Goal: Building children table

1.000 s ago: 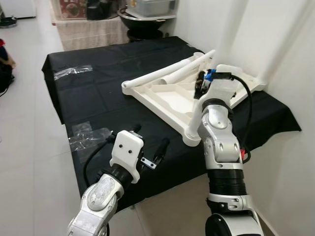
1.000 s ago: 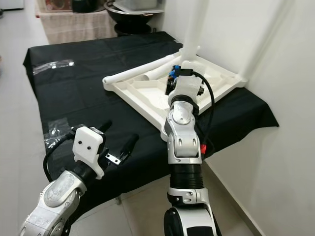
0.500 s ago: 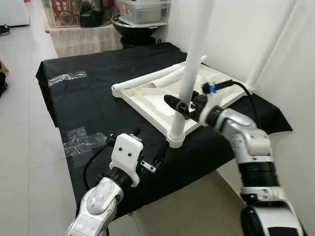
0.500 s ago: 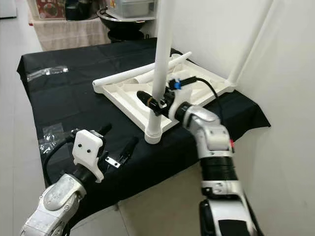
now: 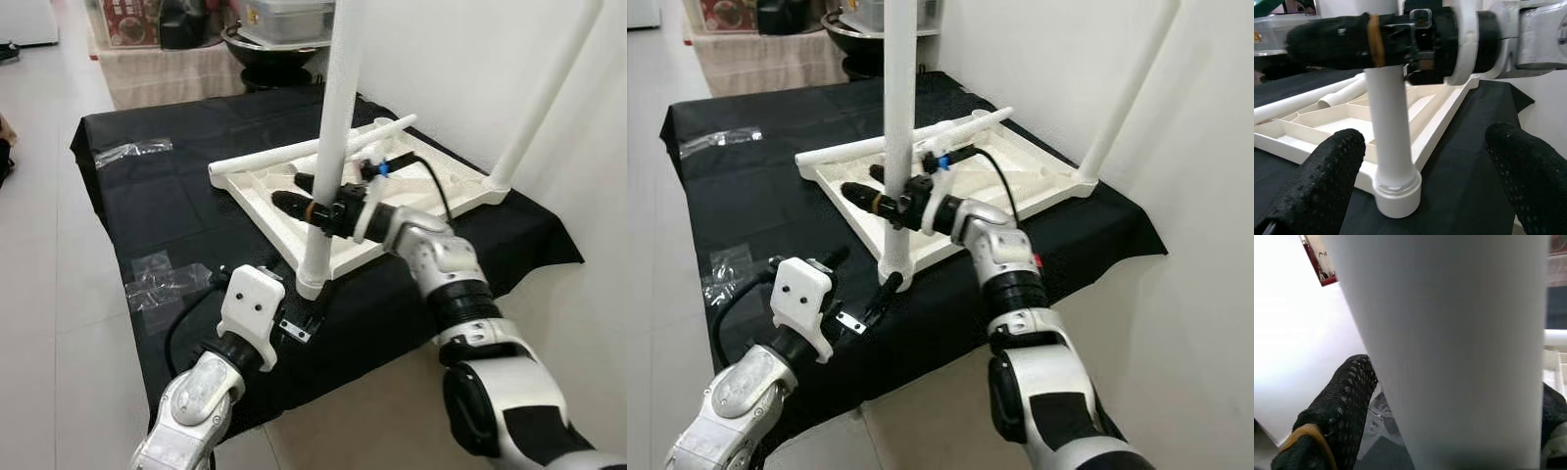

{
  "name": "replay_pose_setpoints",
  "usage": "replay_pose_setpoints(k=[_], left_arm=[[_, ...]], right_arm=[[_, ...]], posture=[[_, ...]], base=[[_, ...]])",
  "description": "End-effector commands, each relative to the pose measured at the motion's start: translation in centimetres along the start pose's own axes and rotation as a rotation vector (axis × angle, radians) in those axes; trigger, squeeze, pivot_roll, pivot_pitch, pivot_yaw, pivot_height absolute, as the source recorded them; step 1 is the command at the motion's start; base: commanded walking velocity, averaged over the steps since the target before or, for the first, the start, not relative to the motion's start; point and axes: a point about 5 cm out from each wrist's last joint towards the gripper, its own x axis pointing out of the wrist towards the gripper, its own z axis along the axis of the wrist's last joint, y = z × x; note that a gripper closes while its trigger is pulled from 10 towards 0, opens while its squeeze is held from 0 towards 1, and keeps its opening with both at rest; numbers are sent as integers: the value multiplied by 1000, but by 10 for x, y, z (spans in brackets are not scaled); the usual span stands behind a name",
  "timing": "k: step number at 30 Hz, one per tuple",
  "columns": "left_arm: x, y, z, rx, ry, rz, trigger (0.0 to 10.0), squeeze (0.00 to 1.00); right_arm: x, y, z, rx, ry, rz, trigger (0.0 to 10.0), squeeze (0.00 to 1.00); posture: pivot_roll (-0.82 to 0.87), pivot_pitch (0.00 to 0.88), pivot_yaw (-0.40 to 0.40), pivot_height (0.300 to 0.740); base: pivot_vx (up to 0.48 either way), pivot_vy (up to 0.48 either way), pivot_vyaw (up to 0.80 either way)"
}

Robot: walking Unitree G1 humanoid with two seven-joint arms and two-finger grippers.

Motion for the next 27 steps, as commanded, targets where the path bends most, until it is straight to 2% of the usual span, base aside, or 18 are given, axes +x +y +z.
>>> replay_pose_setpoints(k=[1,2,3,8,9,11,15,19,21,22,24,25,27], left_arm=[[-2,-2,1,-1,3,-5,10000,0],[-2,-2,1,-3,3,-4,10000,0],[-2,-2,1,-2,3,-3,10000,0],[-2,-3,2,-4,1,0,10000,0],[-2,-3,1,-4,1,3,10000,0],[-2,-3,1,-4,1,3,10000,0],[1,-4,0,-5,-2,-4,10000,0],[3,-4,1,-5,-6,-8,10000,0],[4,-3,1,-3,-11,-10,10000,0],[4,-3,1,-3,-11,-10,10000,0],[4,-3,1,-2,-12,-12,10000,0],[4,-3,1,-2,-12,-12,10000,0],[4,-3,0,-1,-11,-13,10000,0]], right_arm=[[7,4,-2,-5,17,27,10000,0],[12,6,-2,-7,6,34,10000,0],[15,6,-3,2,-4,21,0,0],[16,3,-1,3,-44,-26,0,0],[12,-3,2,-42,-71,-127,0,0],[12,-3,2,-42,-71,-127,0,0],[0,-7,10,-111,-120,-247,0,0],[-2,-8,12,-146,-115,-312,0,0],[-13,-18,10,-276,-22,-612,0,0],[-13,-18,10,-276,-22,-612,0,0],[-30,-20,10,-360,-3,-882,0,0],[-30,-20,10,-360,-3,-882,0,0],[-46,-10,11,-369,-58,-1084,0,0]], posture=[[54,44,-100,740],[53,46,-104,740],[53,46,-103,740],[52,47,-109,740],[50,46,-108,740],[50,46,-108,740],[33,32,-96,740],[33,32,-96,740],[29,26,-93,740],[29,26,-93,740],[22,24,-96,740],[22,24,-96,740],[18,23,-96,740]], base=[[0,0,0],[0,0,0],[0,0,0],[0,0,0],[0,0,0],[0,0,0],[0,0,0],[0,0,0],[0,0,0],[0,0,0],[0,0,0],[0,0,0],[0,0,0]])
